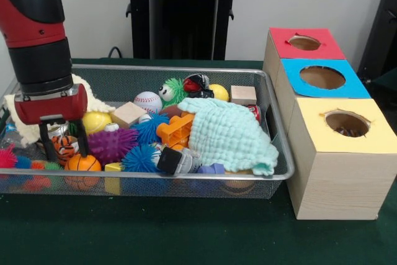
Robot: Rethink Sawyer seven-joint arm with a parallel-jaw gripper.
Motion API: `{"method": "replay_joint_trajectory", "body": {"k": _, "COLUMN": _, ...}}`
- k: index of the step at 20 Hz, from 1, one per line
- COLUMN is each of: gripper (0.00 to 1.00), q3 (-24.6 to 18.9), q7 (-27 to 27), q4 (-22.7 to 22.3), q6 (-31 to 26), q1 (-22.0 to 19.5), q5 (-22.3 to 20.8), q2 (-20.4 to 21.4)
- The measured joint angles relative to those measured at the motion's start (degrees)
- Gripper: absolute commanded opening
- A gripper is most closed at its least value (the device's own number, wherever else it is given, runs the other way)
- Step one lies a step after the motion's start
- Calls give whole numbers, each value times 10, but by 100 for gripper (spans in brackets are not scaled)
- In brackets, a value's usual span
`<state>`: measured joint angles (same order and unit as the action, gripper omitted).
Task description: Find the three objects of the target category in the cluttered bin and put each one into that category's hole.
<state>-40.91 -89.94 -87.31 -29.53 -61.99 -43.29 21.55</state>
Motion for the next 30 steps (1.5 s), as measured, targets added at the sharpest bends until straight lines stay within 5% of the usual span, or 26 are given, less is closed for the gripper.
{"method": "replay_joint_trajectory", "body": {"k": 17, "gripper": 100, "q3": 1, "q7": 0, "q4": 0, "q6": -8, "q1": 19, "q5": 0, "q2": 0}}
{"method": "replay_joint_trajectory", "body": {"k": 30, "gripper": 100, "q3": 1, "q7": 0, "q4": 0, "q6": -8, "q1": -10, "q5": 0, "q2": 0}}
